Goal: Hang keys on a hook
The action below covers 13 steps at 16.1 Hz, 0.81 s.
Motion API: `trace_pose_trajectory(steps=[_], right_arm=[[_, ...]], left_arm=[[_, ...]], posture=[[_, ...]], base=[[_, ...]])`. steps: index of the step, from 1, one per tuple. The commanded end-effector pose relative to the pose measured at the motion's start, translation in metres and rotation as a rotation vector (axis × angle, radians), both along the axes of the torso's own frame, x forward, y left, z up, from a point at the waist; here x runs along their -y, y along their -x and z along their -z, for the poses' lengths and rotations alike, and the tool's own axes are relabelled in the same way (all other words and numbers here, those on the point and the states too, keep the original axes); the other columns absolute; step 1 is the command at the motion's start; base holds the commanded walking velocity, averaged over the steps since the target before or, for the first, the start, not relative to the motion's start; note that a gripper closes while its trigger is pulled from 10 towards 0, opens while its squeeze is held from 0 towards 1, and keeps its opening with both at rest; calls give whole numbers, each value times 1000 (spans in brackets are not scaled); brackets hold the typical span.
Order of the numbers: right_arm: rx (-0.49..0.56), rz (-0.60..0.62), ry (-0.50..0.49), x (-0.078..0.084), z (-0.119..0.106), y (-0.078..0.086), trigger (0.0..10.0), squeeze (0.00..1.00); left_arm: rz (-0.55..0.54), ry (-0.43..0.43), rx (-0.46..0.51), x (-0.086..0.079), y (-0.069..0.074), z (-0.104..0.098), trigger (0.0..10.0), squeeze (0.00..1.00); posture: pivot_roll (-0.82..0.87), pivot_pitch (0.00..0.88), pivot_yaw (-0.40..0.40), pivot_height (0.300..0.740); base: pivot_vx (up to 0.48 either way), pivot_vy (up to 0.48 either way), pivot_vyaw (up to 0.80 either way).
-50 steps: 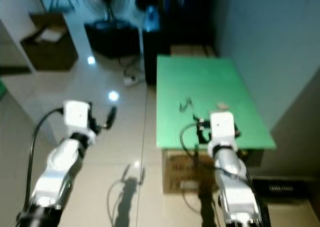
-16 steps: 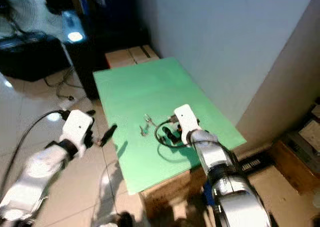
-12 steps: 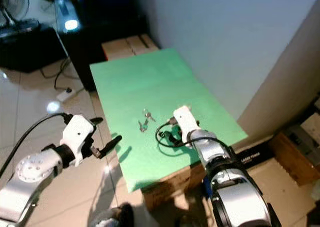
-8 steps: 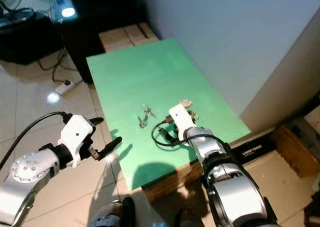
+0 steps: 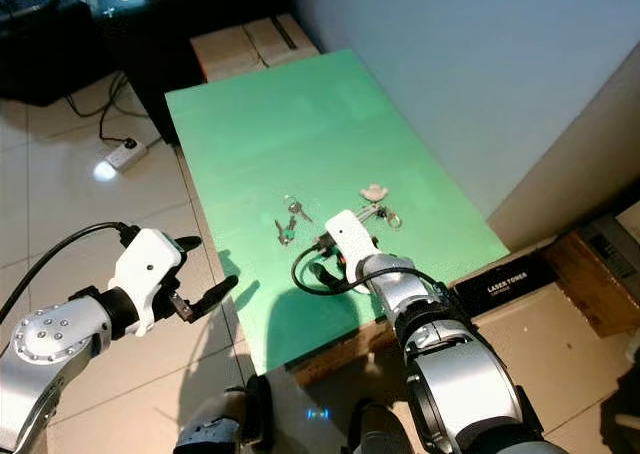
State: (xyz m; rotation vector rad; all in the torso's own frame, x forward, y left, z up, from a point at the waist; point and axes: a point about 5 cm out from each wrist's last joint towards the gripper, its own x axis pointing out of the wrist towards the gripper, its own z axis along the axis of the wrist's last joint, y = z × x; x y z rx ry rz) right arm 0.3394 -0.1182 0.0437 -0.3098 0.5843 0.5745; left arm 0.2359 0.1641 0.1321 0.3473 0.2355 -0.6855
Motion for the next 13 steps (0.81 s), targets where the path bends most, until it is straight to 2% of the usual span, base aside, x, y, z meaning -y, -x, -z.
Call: trace_pose_trajectory(steps=[1, 3, 5, 6, 7, 8, 9, 13], right_arm=[[-10, 29, -18, 0, 0, 0, 10000, 0], [-3, 51, -51, -1, -1, -1, 10000, 0], [13, 54, -82, -3, -3, -2, 4902, 0], [18, 58, -87, -3, -4, -3, 4549, 0], [20, 58, -91, -3, -4, -3, 2706, 0], [21, 59, -93, -3, -3, -3, 2235, 0], [18, 50, -90, -4, -2, -1, 0, 0], [-4, 19, -64, -3, 4, 3, 0, 0]], left_arm=[[10, -5, -6, -2, 2, -2, 10000, 0], [15, -14, -5, -2, 2, -3, 10000, 0], [21, -19, -4, -1, 3, -4, 10000, 0], [22, -21, -3, 0, 3, -5, 10000, 0], [23, -22, -3, 0, 4, -5, 10000, 0], [24, -22, -4, 1, 4, -5, 10000, 0], [27, -21, -6, 2, 5, -7, 10000, 0], [41, -13, -7, 5, 10, -15, 10000, 0]], posture=[[132, 283, 53, 740], [148, 286, 71, 740], [156, 289, 83, 740], [160, 292, 87, 740], [162, 293, 89, 740], [163, 294, 88, 740], [163, 294, 88, 740], [153, 289, 81, 740]], base=[[0, 0, 0], [0, 0, 0], [0, 0, 0], [0, 0, 0], [0, 0, 0], [0, 0, 0], [0, 0, 0], [0, 0, 0]])
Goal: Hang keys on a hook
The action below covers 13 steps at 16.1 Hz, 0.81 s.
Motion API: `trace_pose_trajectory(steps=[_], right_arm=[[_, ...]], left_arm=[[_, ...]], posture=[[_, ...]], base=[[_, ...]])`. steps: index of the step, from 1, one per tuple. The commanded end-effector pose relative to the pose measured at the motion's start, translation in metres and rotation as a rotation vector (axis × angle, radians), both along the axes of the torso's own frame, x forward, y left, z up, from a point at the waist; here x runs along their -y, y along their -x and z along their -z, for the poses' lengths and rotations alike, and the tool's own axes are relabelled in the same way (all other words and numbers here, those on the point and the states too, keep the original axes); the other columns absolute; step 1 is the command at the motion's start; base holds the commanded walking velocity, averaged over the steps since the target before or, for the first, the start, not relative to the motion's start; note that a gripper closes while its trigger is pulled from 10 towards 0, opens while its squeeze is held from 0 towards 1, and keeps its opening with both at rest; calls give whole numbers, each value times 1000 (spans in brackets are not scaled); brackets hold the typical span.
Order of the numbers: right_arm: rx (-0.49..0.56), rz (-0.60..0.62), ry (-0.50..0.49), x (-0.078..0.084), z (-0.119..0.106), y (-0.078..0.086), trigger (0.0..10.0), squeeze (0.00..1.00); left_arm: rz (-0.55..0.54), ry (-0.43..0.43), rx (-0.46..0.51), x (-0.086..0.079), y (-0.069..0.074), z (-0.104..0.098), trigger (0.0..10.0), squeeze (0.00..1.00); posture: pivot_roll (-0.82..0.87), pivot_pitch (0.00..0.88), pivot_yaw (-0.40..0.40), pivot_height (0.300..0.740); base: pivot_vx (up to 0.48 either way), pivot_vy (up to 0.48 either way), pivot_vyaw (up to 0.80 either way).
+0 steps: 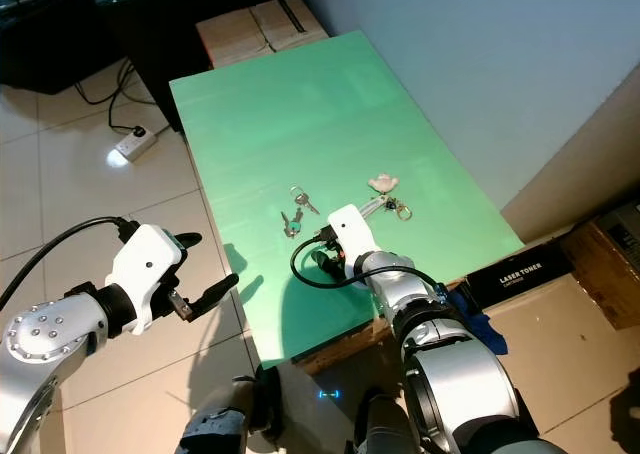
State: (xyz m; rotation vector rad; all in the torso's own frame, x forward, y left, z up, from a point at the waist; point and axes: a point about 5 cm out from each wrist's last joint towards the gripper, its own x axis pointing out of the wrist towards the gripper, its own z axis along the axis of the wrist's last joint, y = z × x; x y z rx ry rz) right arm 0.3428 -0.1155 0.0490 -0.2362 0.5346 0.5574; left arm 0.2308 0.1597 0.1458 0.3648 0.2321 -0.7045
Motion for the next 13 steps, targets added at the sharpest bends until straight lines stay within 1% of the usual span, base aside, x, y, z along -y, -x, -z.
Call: trace_pose_trajectory(steps=[1, 4, 7, 10, 13], right_arm=[[-38, -17, 12, 0, 10, 7, 0, 0], [-40, -17, 12, 2, 11, 8, 0, 0], [-42, -28, 22, 3, 11, 9, 0, 0], [-46, -21, 25, 7, 12, 9, 0, 0], [-45, -19, 23, 8, 11, 9, 0, 0]], left_arm=[[21, 2, -10, 1, 6, -4, 10000, 0], [26, 2, -11, 2, 7, -6, 10000, 0], [28, -1, -17, 0, 5, -5, 10000, 0], [24, -3, -31, -2, 0, 4, 10000, 0], [22, -4, -36, -3, -1, 8, 10000, 0]], posture=[[152, 286, 82, 740], [146, 281, 85, 740], [141, 272, 87, 740], [132, 263, 86, 740], [137, 260, 87, 740]], base=[[0, 0, 0], [0, 0, 0], [0, 0, 0], [0, 0, 0], [0, 0, 0]])
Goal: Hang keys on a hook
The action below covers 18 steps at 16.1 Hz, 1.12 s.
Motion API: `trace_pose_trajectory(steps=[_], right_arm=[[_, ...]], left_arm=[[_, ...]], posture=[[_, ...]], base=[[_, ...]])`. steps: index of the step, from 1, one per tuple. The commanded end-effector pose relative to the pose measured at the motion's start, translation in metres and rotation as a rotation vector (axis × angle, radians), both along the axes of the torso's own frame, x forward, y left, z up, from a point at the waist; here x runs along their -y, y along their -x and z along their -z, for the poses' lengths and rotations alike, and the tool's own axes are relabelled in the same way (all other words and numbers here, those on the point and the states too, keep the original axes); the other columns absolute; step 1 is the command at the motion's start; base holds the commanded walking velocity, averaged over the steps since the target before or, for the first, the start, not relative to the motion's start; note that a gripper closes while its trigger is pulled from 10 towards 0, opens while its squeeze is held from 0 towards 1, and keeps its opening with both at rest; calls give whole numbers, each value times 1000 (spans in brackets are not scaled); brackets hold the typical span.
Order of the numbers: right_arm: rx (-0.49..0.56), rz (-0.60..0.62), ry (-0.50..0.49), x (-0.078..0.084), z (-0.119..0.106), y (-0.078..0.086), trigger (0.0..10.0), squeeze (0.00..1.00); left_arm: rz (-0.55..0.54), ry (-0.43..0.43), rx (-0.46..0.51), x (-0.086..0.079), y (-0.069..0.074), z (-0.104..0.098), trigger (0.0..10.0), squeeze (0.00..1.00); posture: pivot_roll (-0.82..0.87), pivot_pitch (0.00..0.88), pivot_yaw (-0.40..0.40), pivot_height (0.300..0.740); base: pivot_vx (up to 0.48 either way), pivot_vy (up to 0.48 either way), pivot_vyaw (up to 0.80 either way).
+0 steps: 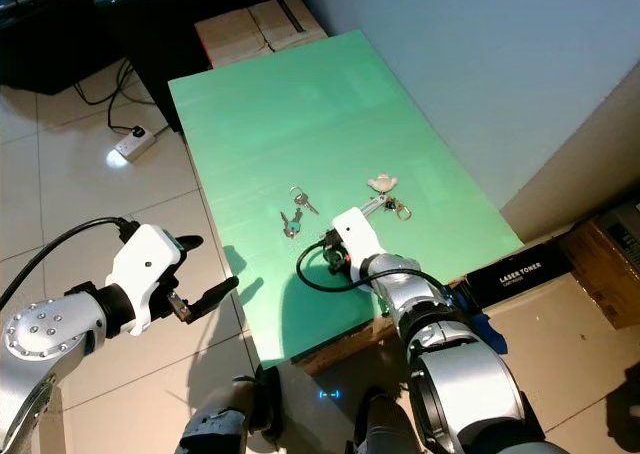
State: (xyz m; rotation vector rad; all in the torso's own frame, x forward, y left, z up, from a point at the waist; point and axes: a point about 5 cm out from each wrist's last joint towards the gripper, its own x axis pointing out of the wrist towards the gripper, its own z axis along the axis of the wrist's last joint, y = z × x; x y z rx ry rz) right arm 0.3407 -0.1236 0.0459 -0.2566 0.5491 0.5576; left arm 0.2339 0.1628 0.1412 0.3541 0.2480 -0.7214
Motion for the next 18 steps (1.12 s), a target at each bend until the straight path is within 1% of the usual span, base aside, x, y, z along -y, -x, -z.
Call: trace_pose_trajectory(steps=[1, 4, 6, 8, 10, 11, 12, 13, 15, 16, 17, 18], right_arm=[[-34, -11, -1, 0, 8, 6, 0, 0], [-22, -8, -18, -3, 7, 6, 0, 0], [-8, 5, -34, -4, 7, 6, 0, 0], [30, 43, -65, -3, 5, 5, 0, 0], [114, 106, -101, -2, -3, 0, 0, 0], [127, 115, -109, -2, -4, -1, 0, 0], [179, 157, -107, 0, -7, -3, 0, 0], [214, 178, -97, 2, -9, -3, 0, 0], [315, 209, -26, 9, -11, 0, 0, 0], [347, 221, -3, 11, -11, 1, 0, 0], [395, 259, -5, 16, -15, 2, 0, 0], [453, 317, -39, 21, -23, 4, 0, 0]], left_arm=[[8, -11, -15, -1, 2, 4, 10000, 0], [4, -17, -6, -7, 1, 6, 10000, 0], [6, -16, 4, -7, 0, 5, 10000, 0], [-9, -17, 33, -6, -3, 4, 10000, 0], [-71, -2, 69, -4, -15, 1, 10000, 0], [-79, 0, 72, -3, -17, 2, 10000, 0], [-96, 9, 80, -1, -20, 2, 10000, 0], [-106, 14, 83, -1, -22, 3, 10000, 0], [-140, 14, 104, 2, -26, 5, 10000, 0], [-167, 19, 122, 2, -29, 5, 10000, 0], [-243, 40, 181, 0, -35, 2, 10000, 0], [-322, 156, 194, 1, -37, -1, 10000, 0]], posture=[[140, 259, 87, 740], [129, 246, 94, 740], [126, 237, 99, 740], [116, 205, 100, 740], [94, 186, 103, 740], [84, 178, 103, 740], [67, 168, 106, 740], [56, 162, 106, 740], [44, 150, 107, 740], [33, 141, 104, 740], [23, 133, 103, 740], [13, 122, 98, 740]], base=[[0, 0, 0], [0, 0, 0], [0, 0, 0], [0, 0, 0], [0, 0, 0], [0, 0, 0], [0, 0, 0], [0, 0, 0], [0, 0, 0], [0, 0, 0], [0, 0, 0], [0, 0, 0]])
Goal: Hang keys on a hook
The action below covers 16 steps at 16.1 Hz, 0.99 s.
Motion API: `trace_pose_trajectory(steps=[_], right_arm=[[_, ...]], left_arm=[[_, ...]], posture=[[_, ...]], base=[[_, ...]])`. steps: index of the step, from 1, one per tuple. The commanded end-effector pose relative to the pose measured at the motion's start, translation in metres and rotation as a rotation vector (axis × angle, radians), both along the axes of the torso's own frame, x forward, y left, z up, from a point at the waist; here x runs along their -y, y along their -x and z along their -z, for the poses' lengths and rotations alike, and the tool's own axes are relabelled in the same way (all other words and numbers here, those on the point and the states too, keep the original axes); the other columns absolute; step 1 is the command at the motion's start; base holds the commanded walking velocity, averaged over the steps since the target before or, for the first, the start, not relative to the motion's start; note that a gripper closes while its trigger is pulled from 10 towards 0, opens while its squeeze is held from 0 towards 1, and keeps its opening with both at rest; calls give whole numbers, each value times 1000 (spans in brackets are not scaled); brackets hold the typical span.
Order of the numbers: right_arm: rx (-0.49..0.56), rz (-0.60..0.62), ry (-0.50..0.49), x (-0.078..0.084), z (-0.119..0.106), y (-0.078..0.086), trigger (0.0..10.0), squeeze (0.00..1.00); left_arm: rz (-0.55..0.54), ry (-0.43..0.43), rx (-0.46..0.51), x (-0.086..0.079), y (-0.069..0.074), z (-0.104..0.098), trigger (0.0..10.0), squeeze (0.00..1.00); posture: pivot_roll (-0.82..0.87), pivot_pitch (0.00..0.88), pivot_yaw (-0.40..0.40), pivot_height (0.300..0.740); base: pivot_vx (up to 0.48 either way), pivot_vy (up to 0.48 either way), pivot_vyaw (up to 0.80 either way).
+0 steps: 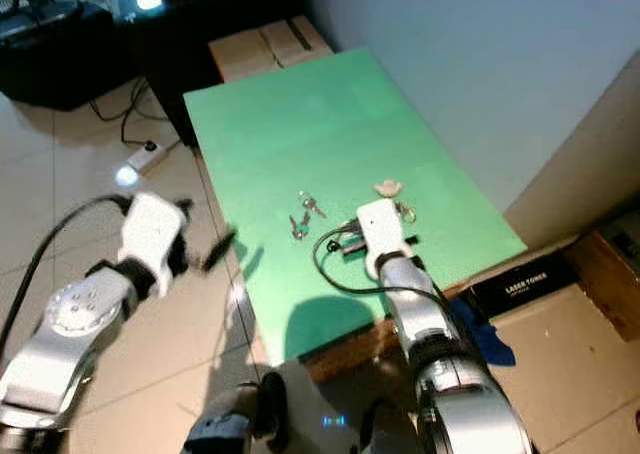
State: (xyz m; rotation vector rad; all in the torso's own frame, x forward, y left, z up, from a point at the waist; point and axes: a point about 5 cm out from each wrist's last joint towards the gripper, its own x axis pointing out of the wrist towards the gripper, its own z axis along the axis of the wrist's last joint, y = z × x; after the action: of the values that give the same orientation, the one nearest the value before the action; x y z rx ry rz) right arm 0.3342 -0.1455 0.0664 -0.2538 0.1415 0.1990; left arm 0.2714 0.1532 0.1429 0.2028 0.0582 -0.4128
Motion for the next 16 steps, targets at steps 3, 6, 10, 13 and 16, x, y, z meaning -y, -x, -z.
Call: trace_pose_trajectory(steps=[3, 6, 10, 13, 16], right_arm=[[116, 58, -47, 12, -23, 15, 10000, 0], [157, 89, -29, 16, -33, 38, 10000, 0], [149, 106, -122, 21, -45, 67, 10000, 0], [124, 104, -173, 23, -51, 80, 10000, 0], [117, 82, -234, 13, -58, 83, 10000, 0]], left_arm=[[-25, 57, 5, -1, 11, 10, 10000, 0], [-48, 58, 40, 4, 10, 15, 10000, 0], [-67, 76, 97, 7, -1, 6, 10000, 0], [-62, 84, 157, 15, -6, -2, 10000, 0], [-32, 79, 170, 16, -7, -4, 10000, 0]], posture=[[-18, 98, 66, 740], [-67, 61, 55, 740], [-104, 22, 42, 740], [-111, 0, 57, 740], [-115, 0, 67, 740]], base=[[0, 0, 0], [0, 0, 0], [0, 0, 0], [0, 0, 0], [86, 0, 0]])
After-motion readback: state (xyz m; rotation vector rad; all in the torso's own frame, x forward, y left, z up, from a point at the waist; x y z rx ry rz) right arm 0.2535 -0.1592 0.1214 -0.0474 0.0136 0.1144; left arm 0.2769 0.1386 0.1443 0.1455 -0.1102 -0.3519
